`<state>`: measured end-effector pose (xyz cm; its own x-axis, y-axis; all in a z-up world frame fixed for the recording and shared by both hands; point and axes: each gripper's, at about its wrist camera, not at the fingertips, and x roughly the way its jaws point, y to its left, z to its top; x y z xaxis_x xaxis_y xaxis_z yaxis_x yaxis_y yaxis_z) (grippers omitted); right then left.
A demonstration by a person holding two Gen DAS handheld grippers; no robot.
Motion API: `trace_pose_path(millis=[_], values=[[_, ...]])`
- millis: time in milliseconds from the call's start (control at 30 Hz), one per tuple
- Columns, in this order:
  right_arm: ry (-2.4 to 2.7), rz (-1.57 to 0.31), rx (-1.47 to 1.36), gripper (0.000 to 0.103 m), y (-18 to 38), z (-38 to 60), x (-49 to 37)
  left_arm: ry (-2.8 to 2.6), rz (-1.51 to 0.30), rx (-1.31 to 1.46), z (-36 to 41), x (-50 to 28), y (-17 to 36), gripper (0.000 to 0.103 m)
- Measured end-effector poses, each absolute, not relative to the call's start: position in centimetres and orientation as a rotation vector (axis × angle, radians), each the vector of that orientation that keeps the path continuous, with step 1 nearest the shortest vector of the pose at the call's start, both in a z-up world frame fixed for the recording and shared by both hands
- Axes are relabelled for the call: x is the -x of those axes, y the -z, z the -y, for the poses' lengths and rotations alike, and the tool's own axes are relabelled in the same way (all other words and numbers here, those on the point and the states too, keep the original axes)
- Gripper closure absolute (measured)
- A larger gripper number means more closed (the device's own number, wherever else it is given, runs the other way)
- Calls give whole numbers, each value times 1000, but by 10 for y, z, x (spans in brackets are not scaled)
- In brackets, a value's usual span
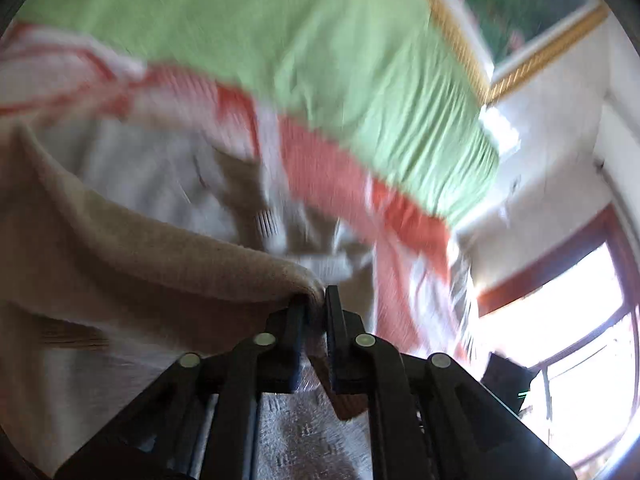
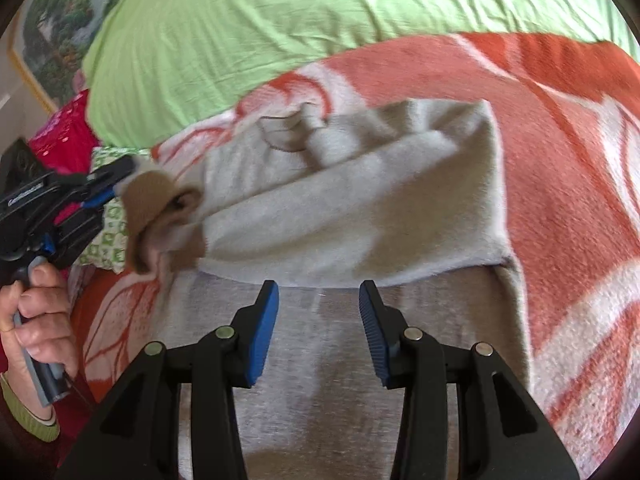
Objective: Fold small clothes
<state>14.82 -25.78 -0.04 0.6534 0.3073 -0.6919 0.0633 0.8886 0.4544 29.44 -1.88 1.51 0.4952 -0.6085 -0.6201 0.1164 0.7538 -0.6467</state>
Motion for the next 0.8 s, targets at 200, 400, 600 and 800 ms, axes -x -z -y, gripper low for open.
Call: trace_pose_path(millis=[200, 400, 600, 800], values=[[-113, -882, -498, 60, 7, 278, -151, 451, -1112, 462, 32, -298, 30, 79], [-159, -861, -389, 58, 2, 266, -169, 253, -1010, 287, -37, -241, 13, 53], [-137, -835, -224, 44, 7, 247, -206, -50, -1062, 208, -116, -249, 51, 47], [-237, -935, -270, 100, 27, 244, -250, -152, -1080, 303, -155, -265, 81, 49]])
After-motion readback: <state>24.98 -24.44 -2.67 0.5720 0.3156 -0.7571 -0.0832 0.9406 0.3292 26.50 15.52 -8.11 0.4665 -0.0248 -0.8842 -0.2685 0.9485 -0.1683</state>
